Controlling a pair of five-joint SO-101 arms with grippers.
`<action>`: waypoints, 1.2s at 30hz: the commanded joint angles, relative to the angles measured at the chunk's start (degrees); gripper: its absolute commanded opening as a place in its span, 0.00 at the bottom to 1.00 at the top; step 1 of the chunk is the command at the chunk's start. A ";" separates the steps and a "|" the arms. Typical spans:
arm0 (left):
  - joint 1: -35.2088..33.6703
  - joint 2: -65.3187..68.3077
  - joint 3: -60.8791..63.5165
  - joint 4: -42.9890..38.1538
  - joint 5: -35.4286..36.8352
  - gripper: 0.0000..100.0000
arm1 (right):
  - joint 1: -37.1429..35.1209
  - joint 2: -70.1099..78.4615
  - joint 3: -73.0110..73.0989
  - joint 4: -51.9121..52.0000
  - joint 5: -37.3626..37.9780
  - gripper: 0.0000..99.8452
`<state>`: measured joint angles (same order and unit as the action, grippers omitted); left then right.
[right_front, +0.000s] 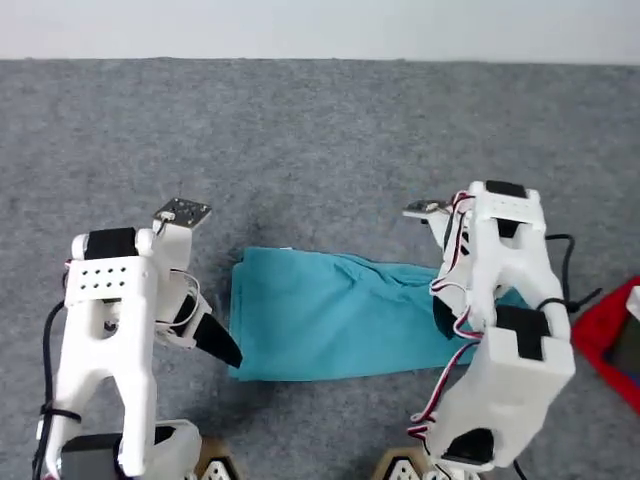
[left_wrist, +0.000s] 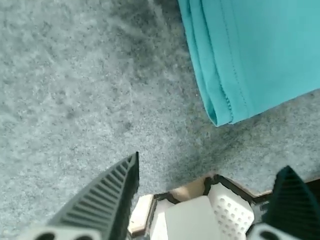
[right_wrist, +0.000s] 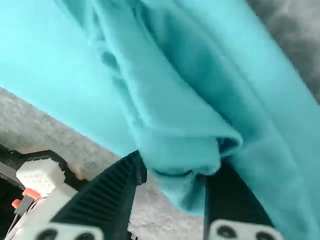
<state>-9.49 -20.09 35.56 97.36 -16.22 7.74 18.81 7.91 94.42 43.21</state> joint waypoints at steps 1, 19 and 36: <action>0.09 -0.44 -0.13 -0.70 -1.58 0.40 | 0.13 -7.43 -0.53 3.47 -0.09 0.18; 0.09 -0.35 -0.04 -1.05 -1.67 0.40 | 0.40 -22.55 -0.53 -12.26 -13.98 0.18; 1.58 5.71 -15.34 -3.60 -1.23 0.40 | -4.26 -14.55 -5.45 -1.71 -14.33 0.18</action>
<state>-9.41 -19.03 27.30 95.52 -17.27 0.35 9.93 6.77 89.93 29.41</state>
